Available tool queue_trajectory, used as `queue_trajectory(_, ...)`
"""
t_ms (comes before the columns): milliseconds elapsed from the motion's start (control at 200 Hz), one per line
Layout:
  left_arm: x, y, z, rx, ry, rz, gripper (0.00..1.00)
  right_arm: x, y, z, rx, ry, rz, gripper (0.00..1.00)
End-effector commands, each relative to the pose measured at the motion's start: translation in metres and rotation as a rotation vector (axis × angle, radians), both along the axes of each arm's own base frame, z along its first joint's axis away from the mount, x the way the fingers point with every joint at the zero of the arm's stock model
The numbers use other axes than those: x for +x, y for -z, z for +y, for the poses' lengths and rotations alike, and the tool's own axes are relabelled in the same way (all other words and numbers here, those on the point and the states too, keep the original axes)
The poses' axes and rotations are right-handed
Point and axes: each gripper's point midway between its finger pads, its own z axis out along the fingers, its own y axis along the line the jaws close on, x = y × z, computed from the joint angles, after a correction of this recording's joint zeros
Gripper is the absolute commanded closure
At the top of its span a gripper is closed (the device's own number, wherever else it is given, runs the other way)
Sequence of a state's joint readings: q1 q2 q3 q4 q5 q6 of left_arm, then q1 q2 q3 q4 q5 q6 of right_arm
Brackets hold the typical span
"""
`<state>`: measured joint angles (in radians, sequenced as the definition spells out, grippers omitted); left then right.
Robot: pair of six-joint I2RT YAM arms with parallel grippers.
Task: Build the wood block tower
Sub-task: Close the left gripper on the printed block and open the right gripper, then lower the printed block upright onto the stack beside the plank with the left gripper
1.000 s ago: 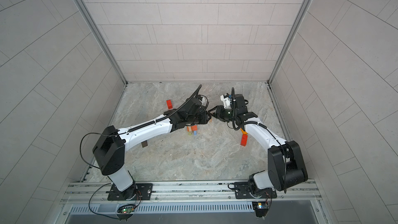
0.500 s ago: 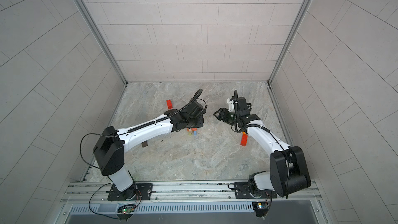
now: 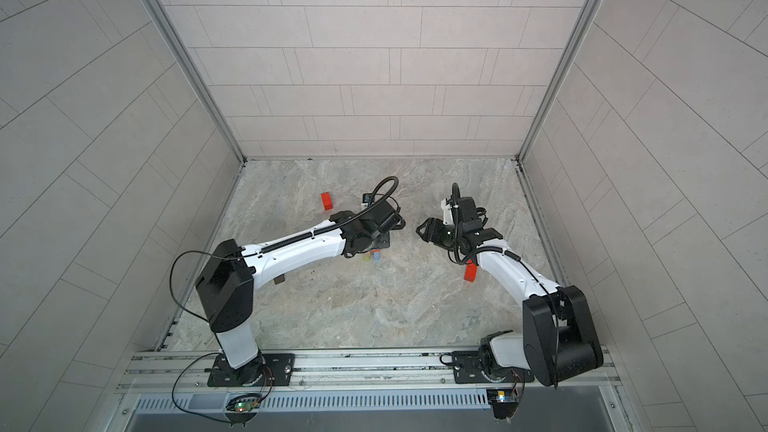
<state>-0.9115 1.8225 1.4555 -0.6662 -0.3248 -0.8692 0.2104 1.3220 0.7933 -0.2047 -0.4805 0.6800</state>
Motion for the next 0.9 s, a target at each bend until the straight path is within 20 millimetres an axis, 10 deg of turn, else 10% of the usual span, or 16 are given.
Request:
queue_trajectory(0, 0.003, -0.004, 0.002, 0.041, -0.031, -0.021, 0.93, 0.001, -0.007, 0.000, -0.001, -0.003, -0.038, 0.36)
queue_trajectory(896, 0.003, 0.029, -0.003, 0.094, -0.041, 0.039, 0.93, 0.001, -0.001, 0.004, 0.022, -0.017, -0.030, 0.35)
